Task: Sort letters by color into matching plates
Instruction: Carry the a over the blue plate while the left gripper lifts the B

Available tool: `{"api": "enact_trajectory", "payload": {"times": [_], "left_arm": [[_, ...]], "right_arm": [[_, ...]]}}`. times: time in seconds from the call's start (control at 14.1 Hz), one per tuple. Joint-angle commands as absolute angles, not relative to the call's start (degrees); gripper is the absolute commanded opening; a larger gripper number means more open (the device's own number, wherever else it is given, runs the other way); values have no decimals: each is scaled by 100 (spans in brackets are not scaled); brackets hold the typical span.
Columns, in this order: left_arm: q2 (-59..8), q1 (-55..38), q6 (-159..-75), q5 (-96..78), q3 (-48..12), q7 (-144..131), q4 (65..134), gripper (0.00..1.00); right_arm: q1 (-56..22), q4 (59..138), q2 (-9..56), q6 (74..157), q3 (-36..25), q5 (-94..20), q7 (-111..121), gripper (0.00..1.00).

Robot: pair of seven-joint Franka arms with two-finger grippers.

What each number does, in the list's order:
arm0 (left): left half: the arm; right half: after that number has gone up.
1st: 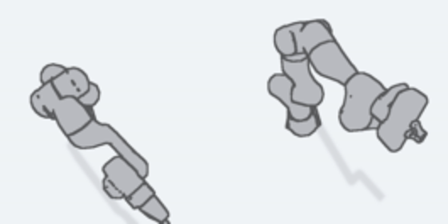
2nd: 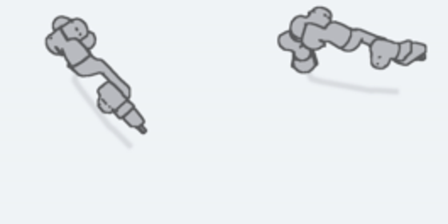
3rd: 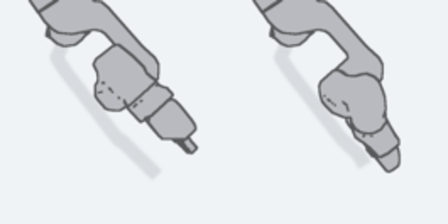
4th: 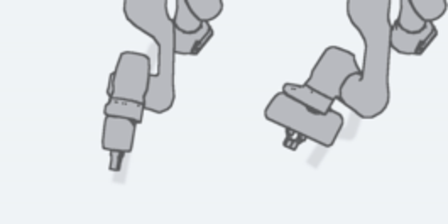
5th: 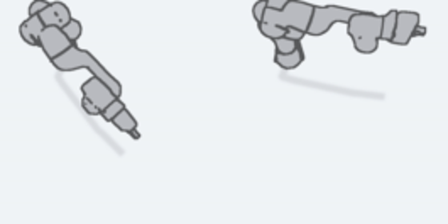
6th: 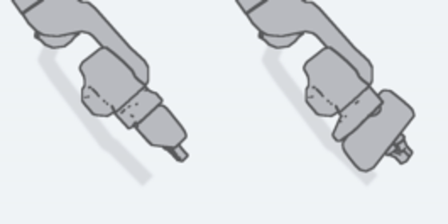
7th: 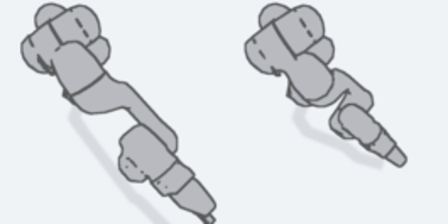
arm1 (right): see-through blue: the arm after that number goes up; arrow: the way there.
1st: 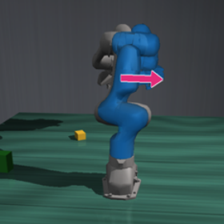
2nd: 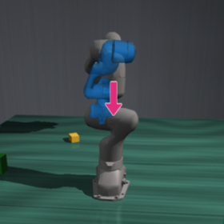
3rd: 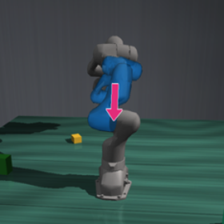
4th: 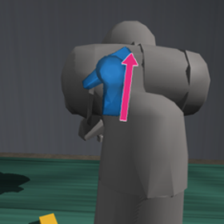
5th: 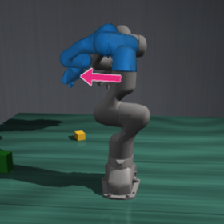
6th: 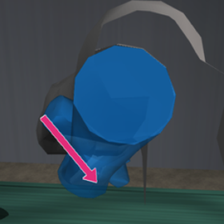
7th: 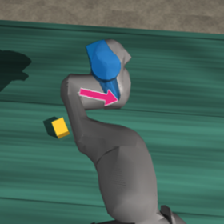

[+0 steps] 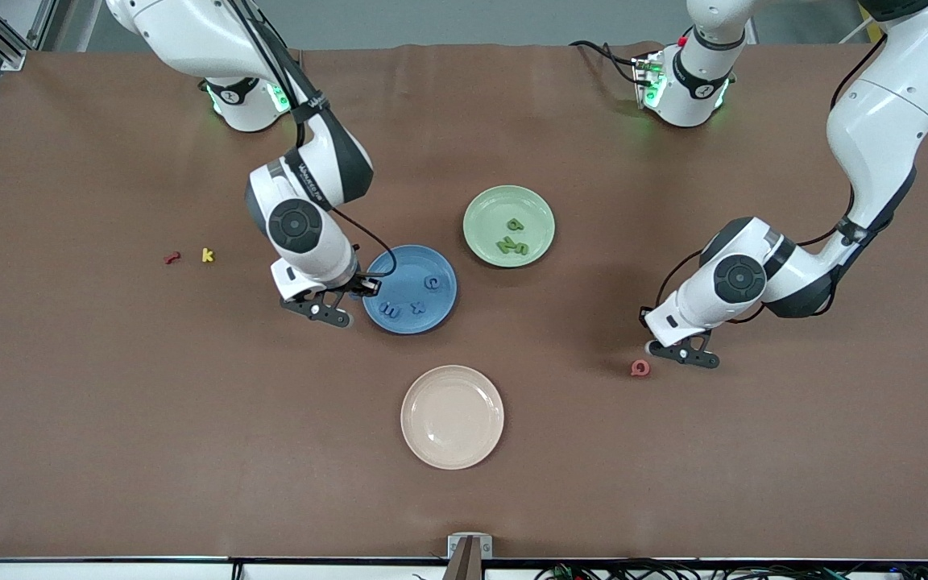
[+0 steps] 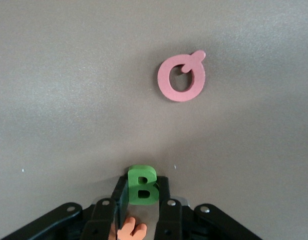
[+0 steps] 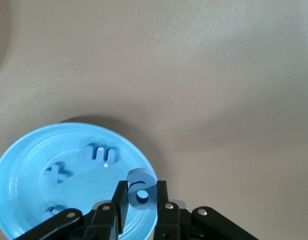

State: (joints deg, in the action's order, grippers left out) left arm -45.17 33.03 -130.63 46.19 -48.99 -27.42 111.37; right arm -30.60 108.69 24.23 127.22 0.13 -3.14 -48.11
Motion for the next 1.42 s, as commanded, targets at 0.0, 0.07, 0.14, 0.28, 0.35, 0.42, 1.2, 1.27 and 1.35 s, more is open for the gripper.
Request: {"api": "enact_trajectory", "payload": {"times": [0.0, 0.07, 0.14, 0.28, 0.35, 0.42, 1.2, 1.27, 1.35], "left_arm": [[-4412, 3305, -13096, 4781, -4904, -2839, 11171, 3], [-4334, 3296, -13096, 4781, -4930, -2848, 11180, 3], [-4298, 3296, -13087, 4773, -4992, -2848, 11180, 3], [-4289, 3322, -12939, 4764, -5194, -2874, 11162, 3], [-4280, 3322, -12842, 4764, -5316, -2978, 11153, 3], [-4263, 3322, -12736, 4764, -5422, -3110, 11153, 2], [-4315, 2604, -12164, 4685, -6179, -5498, 11241, 2], [-4333, 2401, -12155, 4685, -6179, -5859, 11241, 2], [-4333, 2225, -12155, 4685, -6179, -6167, 11241, 2]], "right_arm": [[-3243, 10837, 2408, 12700, -44, -325, -5106, 2], [-3295, 10837, 2417, 12735, -44, -325, -5185, 2], [-3322, 10837, 2426, 12779, -44, -325, -5246, 2], [-3427, 10846, 2504, 12937, -53, -325, -5413, 2], [-3471, 10846, 2548, 13042, -44, -325, -5501, 2], [-3506, 10854, 2601, 13130, -53, -325, -5606, 2], [-3972, 10898, 3120, 13869, -62, -316, -6380, 2], [-4007, 10898, 3155, 13930, -62, -316, -6450, 2], [-4034, 10898, 3190, 13957, -62, -316, -6512, 2]]}}
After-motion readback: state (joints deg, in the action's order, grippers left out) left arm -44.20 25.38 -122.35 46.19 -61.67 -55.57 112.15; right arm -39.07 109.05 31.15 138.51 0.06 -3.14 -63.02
